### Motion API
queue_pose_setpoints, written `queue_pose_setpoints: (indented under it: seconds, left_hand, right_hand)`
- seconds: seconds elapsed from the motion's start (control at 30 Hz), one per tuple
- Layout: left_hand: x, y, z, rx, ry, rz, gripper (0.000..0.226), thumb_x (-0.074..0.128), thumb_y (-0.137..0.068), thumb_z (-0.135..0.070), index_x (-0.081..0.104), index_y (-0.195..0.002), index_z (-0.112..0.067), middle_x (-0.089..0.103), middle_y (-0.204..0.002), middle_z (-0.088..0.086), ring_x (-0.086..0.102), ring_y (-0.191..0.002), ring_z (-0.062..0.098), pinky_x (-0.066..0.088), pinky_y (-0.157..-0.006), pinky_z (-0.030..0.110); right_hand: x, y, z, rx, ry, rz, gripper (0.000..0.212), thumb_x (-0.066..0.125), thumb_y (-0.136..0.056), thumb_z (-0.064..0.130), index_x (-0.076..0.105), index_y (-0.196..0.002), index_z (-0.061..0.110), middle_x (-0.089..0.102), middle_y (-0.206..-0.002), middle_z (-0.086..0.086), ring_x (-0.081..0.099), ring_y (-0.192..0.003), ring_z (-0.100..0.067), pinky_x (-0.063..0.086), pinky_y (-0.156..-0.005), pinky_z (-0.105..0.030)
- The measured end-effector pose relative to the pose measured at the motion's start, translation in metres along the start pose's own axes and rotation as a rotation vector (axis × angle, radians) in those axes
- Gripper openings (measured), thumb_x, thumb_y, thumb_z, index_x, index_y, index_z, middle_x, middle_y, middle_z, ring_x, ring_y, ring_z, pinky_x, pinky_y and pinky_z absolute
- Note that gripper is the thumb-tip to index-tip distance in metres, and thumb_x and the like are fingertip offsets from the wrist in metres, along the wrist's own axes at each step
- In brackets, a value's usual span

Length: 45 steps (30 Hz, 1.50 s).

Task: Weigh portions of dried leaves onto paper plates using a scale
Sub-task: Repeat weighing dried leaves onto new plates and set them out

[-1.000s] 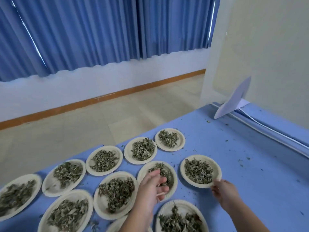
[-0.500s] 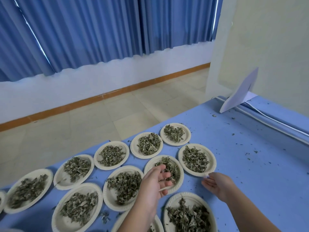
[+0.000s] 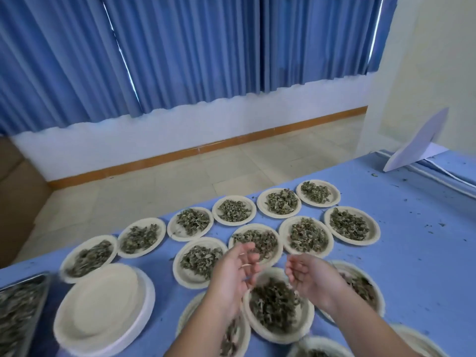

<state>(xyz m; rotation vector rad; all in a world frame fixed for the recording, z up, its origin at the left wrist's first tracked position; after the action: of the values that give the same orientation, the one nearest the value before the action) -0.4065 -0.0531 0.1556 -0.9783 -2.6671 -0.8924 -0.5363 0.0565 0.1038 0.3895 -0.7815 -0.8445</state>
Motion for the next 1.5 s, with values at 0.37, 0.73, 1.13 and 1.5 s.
queue_pose_setpoints:
  seconds: [0.37,0.73,1.13,1.5]
  left_hand:
    - [-0.242,0.076,-0.011,0.436,0.056,-0.360,0.017,0.051,-0.093,-0.015,0.066,-0.085,-0.012,0.053,-0.059,-0.002,0.049,-0.048,0.012,0.032,-0.050,0.024]
    - [-0.313,0.164,0.082,0.509,0.220,-0.411,0.017,0.051,-0.094,-0.018,0.065,-0.084,-0.014,0.053,-0.051,-0.007,0.046,-0.041,0.008,0.030,-0.048,0.022]
    - [-0.345,0.209,0.140,0.721,-0.203,-0.639,0.028,0.047,-0.097,-0.013,0.069,-0.082,-0.018,0.058,-0.065,-0.009,0.054,-0.061,0.009,0.042,-0.059,0.030]
    - [-0.379,0.174,0.140,0.646,-0.342,-0.705,0.018,0.052,-0.095,-0.020,0.065,-0.086,-0.027,0.068,-0.091,-0.009,0.061,-0.091,0.012,0.043,-0.076,0.032]
  right_hand:
    - [0.189,0.004,-0.180,0.016,0.161,0.389,0.012,0.049,-0.095,0.010,0.060,-0.092,0.005,0.065,-0.081,-0.010,0.064,-0.072,-0.021,0.050,-0.057,-0.025]
    - [0.160,0.073,-0.239,-0.127,0.203,0.407,0.014,0.044,-0.097,0.008,0.054,-0.089,0.004,0.063,-0.087,-0.013,0.062,-0.075,-0.024,0.049,-0.063,-0.027]
    - [0.125,0.108,-0.253,-0.262,0.450,0.289,0.006,0.055,-0.094,0.006,0.058,-0.096,0.001,0.066,-0.075,-0.012,0.065,-0.064,-0.025,0.053,-0.055,-0.030]
    - [0.253,0.088,-0.241,-0.635,0.977,0.336,0.016,0.056,-0.092,0.011,0.065,-0.105,0.007,0.063,-0.099,-0.006,0.062,-0.064,-0.017,0.053,-0.061,-0.028]
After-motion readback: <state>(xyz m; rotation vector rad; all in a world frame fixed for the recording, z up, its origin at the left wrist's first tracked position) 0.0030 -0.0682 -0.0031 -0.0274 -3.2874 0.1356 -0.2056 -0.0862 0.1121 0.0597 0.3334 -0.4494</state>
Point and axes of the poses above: each hand's wrist, its own y-axis away from the middle knuckle, its own x-axis out of the palm, z = x × y, the point moved 5 cm from there along -y, towards the middle knuckle
